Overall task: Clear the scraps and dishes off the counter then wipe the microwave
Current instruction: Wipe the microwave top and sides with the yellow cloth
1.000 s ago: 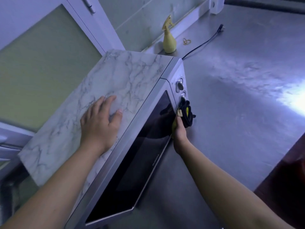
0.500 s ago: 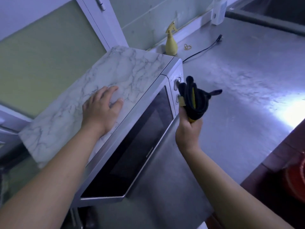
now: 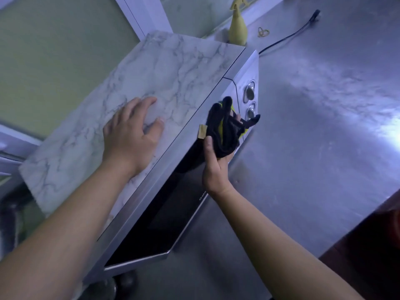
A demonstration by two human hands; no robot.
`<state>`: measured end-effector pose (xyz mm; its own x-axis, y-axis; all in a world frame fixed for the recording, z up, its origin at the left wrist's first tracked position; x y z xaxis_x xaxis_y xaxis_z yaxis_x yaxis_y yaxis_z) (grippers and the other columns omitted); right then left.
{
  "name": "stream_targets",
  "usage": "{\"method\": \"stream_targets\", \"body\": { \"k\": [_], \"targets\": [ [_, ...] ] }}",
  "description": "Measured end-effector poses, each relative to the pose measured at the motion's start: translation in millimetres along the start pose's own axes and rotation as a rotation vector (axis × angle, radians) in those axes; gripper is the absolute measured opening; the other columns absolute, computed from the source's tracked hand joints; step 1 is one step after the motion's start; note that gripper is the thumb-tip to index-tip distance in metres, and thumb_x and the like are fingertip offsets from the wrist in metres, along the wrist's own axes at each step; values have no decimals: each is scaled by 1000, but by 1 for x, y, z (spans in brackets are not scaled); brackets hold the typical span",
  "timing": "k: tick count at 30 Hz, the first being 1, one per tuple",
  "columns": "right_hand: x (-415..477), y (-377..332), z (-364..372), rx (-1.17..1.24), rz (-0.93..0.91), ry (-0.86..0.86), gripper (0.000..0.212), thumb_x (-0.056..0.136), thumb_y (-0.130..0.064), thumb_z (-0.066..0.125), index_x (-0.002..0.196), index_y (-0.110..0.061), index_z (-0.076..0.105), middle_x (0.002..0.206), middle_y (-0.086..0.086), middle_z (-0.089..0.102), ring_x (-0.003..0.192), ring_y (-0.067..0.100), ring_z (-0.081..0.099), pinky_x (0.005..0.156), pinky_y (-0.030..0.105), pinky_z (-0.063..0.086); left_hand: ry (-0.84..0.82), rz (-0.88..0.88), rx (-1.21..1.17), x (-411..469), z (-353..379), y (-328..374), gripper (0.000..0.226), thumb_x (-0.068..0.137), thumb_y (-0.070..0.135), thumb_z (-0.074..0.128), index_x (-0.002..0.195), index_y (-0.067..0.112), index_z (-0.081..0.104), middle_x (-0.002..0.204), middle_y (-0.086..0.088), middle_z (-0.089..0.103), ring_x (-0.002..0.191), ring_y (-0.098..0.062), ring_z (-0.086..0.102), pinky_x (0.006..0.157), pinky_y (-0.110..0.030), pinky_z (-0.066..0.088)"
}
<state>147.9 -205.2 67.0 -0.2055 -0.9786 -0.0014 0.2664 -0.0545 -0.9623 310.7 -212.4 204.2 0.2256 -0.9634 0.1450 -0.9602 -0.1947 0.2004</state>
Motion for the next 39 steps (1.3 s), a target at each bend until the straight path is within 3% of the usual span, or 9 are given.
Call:
{"method": "stream_targets", "body": {
  "k": [4,8,13,19,25,28,31,35,39],
  "targets": [
    [-2,35,-15,69,219,104,91,83,-61,55,156,-17,23,149,-18,28,141,-9,25,126,35,15,1,6,3,-2,0,1,57,87,61,31,141,45,39,157,10,32,147,-16,24,117,-47,16],
    [-1,59,-24,121,323,203,60,91,-48,58,143,-27,38,147,-5,44,141,11,39,122,38,27,-7,-1,-1,-1,-1,2,58,86,61,31,141,46,39,156,11,32,145,-15,25,117,-45,15],
    [6,85,-45,235,691,63,70,97,-55,53,155,-19,34,152,-4,45,136,13,47,117,36,35,-25,-9,-2,-3,-3,5,59,86,60,32,142,45,39,156,11,32,145,-16,25,117,-47,15],
    [8,34,-83,607,652,183,46,102,-50,47,100,-17,79,89,3,77,76,16,75,64,28,60,-38,8,5,-3,-4,4,55,91,57,34,144,43,39,157,7,32,145,-19,25,117,-49,15],
    [-25,-72,-36,253,18,17,38,93,-53,54,128,-38,60,131,-16,66,128,3,55,107,23,43,-43,34,13,-2,-2,4,51,97,55,35,146,41,36,158,4,32,147,-21,22,119,-48,13],
    [-48,-88,19,-12,-160,-119,56,89,-55,52,141,-63,32,160,-13,32,152,13,22,123,41,18,-49,47,35,-2,-2,3,53,99,54,33,149,38,32,160,1,29,148,-22,20,119,-48,12],
    [-52,-65,28,-172,-149,-60,66,88,-59,44,149,-48,22,164,-11,3,155,18,-2,124,52,-2,-45,53,36,-2,0,2,53,99,53,33,149,38,31,161,2,26,149,-21,17,120,-48,10],
    [-39,-28,16,-24,-81,-7,67,95,-44,49,154,-25,23,164,-5,16,153,11,13,127,40,7,-49,56,47,0,4,1,51,98,53,31,148,40,29,161,3,24,149,-21,15,120,-48,9],
    [-37,32,-6,104,301,127,62,100,-39,54,154,-16,32,155,-2,37,144,8,34,124,38,23,-36,45,50,0,4,0,50,99,51,33,148,42,29,160,5,24,149,-20,16,120,-49,10]
  ]
}}
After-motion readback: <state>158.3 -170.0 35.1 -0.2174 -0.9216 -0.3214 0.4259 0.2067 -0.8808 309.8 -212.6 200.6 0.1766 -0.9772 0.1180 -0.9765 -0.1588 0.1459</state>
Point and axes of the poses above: each hand's wrist, its own x-axis towards the middle knuckle, its own z-axis out of the palm, y = z × x, the point moved 5 cm from there along x, towards the middle knuckle
